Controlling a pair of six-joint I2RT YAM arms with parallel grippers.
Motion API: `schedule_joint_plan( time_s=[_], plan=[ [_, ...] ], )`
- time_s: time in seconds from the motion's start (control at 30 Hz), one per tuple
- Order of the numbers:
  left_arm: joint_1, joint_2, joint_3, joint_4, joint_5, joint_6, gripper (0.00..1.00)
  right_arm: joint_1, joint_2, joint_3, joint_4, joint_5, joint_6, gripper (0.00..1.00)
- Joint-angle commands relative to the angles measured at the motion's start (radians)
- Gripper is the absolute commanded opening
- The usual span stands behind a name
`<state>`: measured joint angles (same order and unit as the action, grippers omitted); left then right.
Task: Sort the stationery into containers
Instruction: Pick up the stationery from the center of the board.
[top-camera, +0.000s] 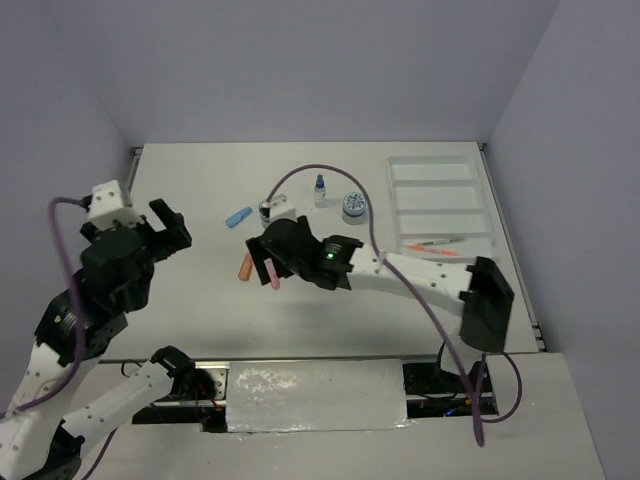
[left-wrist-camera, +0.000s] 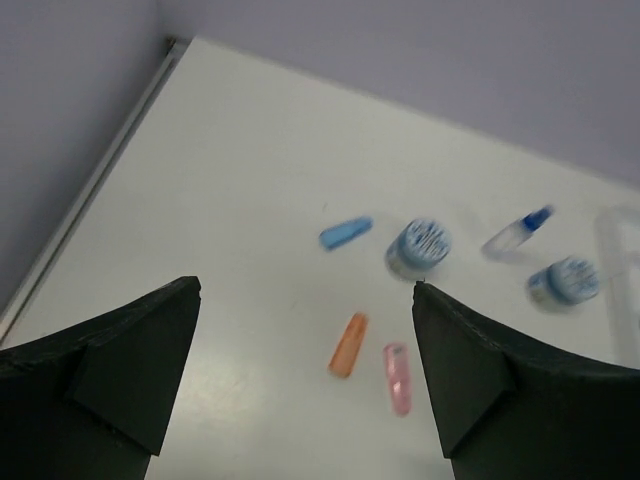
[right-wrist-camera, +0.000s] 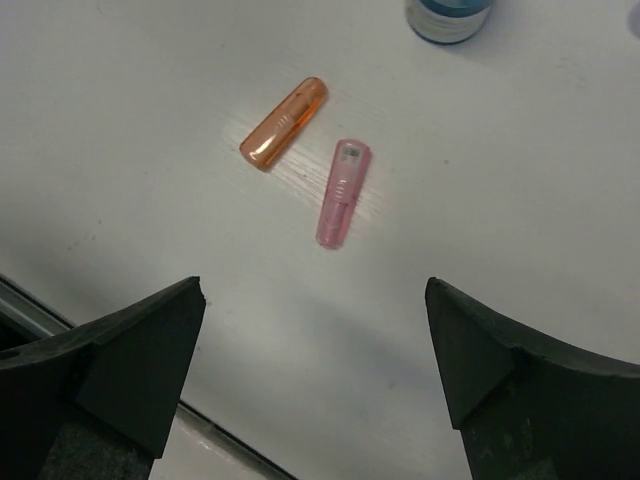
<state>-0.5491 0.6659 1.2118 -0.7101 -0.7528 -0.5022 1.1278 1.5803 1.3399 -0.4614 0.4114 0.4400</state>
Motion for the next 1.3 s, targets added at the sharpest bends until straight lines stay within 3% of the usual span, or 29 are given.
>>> schedule_joint_plan(
  time_s=[0.0,0.17,0.27,0.37,0.5,0.77,0.87,1.0,1.17,1.27],
  plan=[
    [0.000,0.135,-0.083,-0.230,-0.016,-0.050,0.99,-0.025,0.142,0.149,-0.017,-0.060,0.012,0.96],
    [0.001,0.216,-0.126,-0.223,-0.002,-0.133,0.99,-0.085,0.314,0.205,0.023,-0.199,0.008,0.83],
    [0.000,0.248,-0.081,-0.279,-0.063,-0.260,0.99,-0.105,0.400,0.237,0.012,-0.209,0.002,0.79],
    [0.000,0.230,-0.078,-0.288,-0.039,-0.259,0.99,-0.123,0.444,0.249,0.023,-0.223,-0.003,0.75],
    [0.001,0.163,-0.188,-0.200,-0.070,-0.207,0.99,-0.143,0.484,0.278,0.033,-0.261,-0.040,0.66],
    [0.020,0.094,-0.224,-0.178,-0.054,-0.187,0.99,-0.151,0.633,0.403,-0.063,-0.267,-0.026,0.59],
    [0.020,0.080,-0.230,-0.175,-0.056,-0.185,0.99,-0.151,0.658,0.407,-0.091,-0.234,-0.001,0.57],
    [0.020,0.078,-0.241,-0.146,-0.013,-0.154,0.99,-0.149,0.646,0.372,-0.086,-0.217,0.019,0.46],
    [0.020,0.087,-0.247,-0.138,0.004,-0.141,0.99,-0.145,0.593,0.320,-0.079,-0.194,0.013,0.47],
    [0.020,0.089,-0.247,-0.135,0.007,-0.141,0.99,-0.145,0.580,0.300,-0.086,-0.186,0.002,0.32]
  ],
)
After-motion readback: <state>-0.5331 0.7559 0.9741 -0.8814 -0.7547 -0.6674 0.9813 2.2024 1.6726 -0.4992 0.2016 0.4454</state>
